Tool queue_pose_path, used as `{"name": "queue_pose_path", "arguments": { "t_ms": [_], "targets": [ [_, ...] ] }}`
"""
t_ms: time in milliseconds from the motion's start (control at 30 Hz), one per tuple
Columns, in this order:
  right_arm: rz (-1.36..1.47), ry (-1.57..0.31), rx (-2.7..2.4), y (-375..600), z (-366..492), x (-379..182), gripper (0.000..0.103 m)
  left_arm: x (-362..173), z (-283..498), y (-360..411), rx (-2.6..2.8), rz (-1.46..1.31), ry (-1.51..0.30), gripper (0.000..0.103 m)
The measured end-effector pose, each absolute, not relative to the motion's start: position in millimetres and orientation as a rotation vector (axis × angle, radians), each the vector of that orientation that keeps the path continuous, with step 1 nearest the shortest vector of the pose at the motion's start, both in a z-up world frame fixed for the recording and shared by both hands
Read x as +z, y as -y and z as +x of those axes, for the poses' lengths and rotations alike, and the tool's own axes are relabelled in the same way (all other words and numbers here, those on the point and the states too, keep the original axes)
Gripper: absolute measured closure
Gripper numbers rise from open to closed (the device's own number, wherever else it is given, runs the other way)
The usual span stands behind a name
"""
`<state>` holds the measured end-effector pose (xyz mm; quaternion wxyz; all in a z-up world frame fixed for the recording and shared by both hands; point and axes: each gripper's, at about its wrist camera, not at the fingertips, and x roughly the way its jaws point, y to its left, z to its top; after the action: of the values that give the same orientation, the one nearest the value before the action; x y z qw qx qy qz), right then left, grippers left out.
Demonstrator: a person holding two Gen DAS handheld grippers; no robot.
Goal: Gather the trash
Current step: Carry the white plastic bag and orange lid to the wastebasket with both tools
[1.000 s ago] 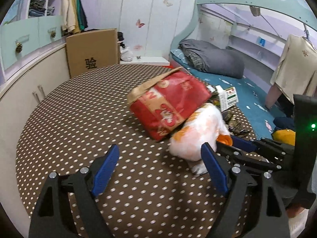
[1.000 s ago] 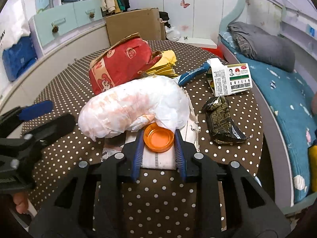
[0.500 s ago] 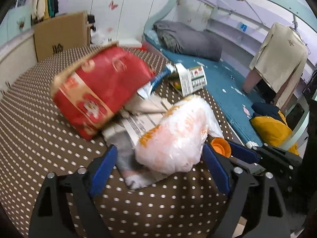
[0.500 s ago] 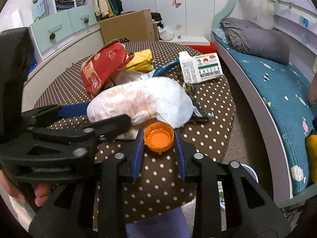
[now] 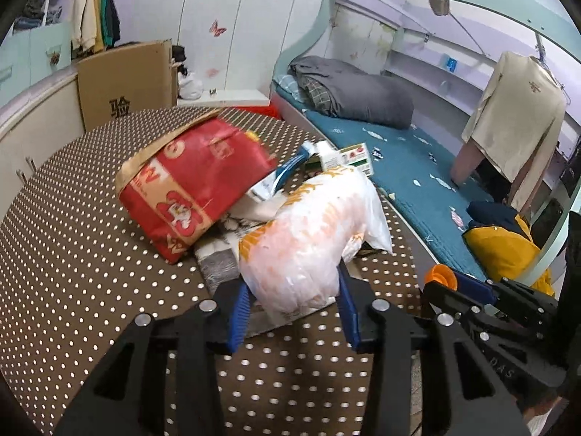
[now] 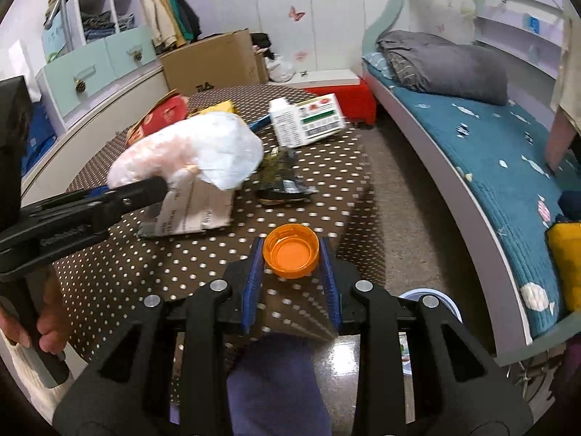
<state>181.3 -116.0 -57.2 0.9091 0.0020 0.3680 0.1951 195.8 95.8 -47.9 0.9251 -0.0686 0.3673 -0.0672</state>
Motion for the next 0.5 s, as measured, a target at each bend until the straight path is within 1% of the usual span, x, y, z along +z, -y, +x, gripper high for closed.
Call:
{"name": "queue_pose_path", "arguments": {
  "t_ms": [167,500],
  "targets": [
    [0.021,-0.737,0.366,140.0,173.6,-51.5,0.073,-42.2,195.1,-66.1,-0.186,-0.100,-0.743,0.062],
    [0.070,-0.706,0.252,202.4,155.7,-47.7,0.073,-49.8,193.7,5.7,-0.308,-0.028,-0.766,0.062]
  ]
}}
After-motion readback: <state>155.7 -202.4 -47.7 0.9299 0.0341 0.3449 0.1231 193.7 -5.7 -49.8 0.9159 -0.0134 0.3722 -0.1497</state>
